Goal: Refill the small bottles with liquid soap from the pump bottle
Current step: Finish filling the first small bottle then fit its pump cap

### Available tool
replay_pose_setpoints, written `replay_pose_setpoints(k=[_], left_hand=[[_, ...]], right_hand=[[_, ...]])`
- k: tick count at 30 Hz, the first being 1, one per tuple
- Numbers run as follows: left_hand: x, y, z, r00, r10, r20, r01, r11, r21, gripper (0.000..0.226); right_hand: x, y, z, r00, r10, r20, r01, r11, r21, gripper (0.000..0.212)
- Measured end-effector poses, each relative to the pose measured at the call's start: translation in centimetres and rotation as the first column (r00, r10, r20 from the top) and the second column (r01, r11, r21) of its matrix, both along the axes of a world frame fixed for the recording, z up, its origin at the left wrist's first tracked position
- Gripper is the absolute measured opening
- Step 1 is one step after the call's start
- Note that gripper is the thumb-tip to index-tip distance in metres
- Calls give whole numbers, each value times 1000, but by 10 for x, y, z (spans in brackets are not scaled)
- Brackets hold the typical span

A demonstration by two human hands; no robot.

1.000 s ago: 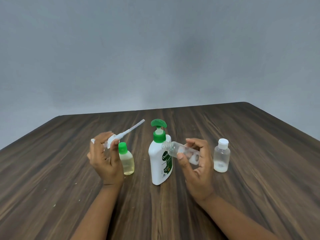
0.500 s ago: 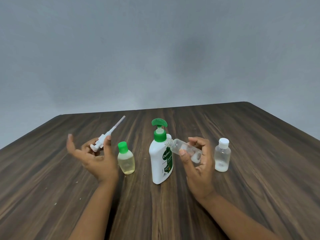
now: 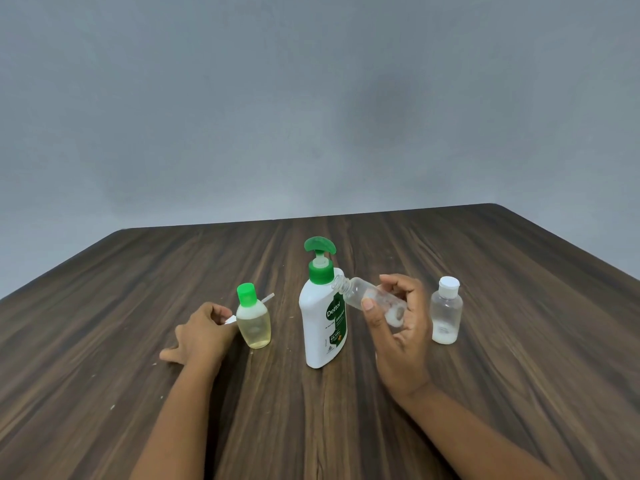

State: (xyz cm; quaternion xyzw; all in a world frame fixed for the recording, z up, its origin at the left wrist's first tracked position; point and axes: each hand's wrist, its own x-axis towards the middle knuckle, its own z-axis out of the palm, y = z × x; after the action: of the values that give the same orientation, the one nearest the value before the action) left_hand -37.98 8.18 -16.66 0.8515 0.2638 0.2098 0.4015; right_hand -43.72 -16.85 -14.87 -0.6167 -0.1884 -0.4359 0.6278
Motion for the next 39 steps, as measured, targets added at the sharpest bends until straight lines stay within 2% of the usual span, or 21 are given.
replay_pose_setpoints(k=[3, 6, 10, 14, 18, 21, 23, 25, 28, 30, 33, 36, 39], left_hand=[[11, 13, -12, 997, -74, 4, 74, 990, -124, 22], [14, 21, -15, 990, -144, 4, 143, 976, -164, 27], [5, 13, -4, 992, -115, 57, 124, 973, -192, 37], [3, 14, -3, 976, -82, 202, 144, 937, -317, 37], [1, 3, 8, 917, 72, 393, 92, 919, -384, 35], [-5, -4, 18, 780, 98, 618, 61, 971, -230, 36], [-12, -11, 24, 676, 81, 732, -44, 997, -69, 35], [-22, -24, 33, 584, 62, 809, -172, 984, 49, 28], [-34, -41, 45, 449, -125, 885, -210, 948, 240, 24], [-42, -56, 60, 399, -283, 872, -120, 927, 356, 22], [-54, -86, 98, 393, -479, 785, 191, 877, 440, 9], [-54, -104, 128, 448, -610, 654, 449, 786, 426, 2], [-48, -109, 139, 509, -672, 537, 600, 725, 338, 4]], right_hand=[[1, 0, 0, 1000, 10, -6, -10, 1000, 12, 23], [1, 1, 0, 1000, 11, 2, -11, 1000, 13, 23], [0, 0, 0, 1000, 8, -3, -8, 1000, 12, 23], [0, 1, 0, 1000, 10, -22, -10, 1000, 16, 24], [0, 0, 0, 998, -29, -49, 28, 999, -24, 31], [-2, 1, 1, 998, -34, -44, 32, 999, -43, 36], [-3, 2, 2, 999, -43, -23, 41, 997, -62, 37], [-4, 3, 2, 998, -55, -15, 54, 996, -73, 36], [-4, 4, 1, 999, -52, 0, 52, 997, -54, 32], [-3, 4, 0, 999, -52, 9, 53, 998, -37, 31], [-2, 3, 0, 997, -78, 26, 79, 996, -40, 30], [-3, 2, 1, 995, -85, 43, 87, 996, -30, 28], [-3, 1, 3, 993, -99, 67, 101, 994, -32, 29]])
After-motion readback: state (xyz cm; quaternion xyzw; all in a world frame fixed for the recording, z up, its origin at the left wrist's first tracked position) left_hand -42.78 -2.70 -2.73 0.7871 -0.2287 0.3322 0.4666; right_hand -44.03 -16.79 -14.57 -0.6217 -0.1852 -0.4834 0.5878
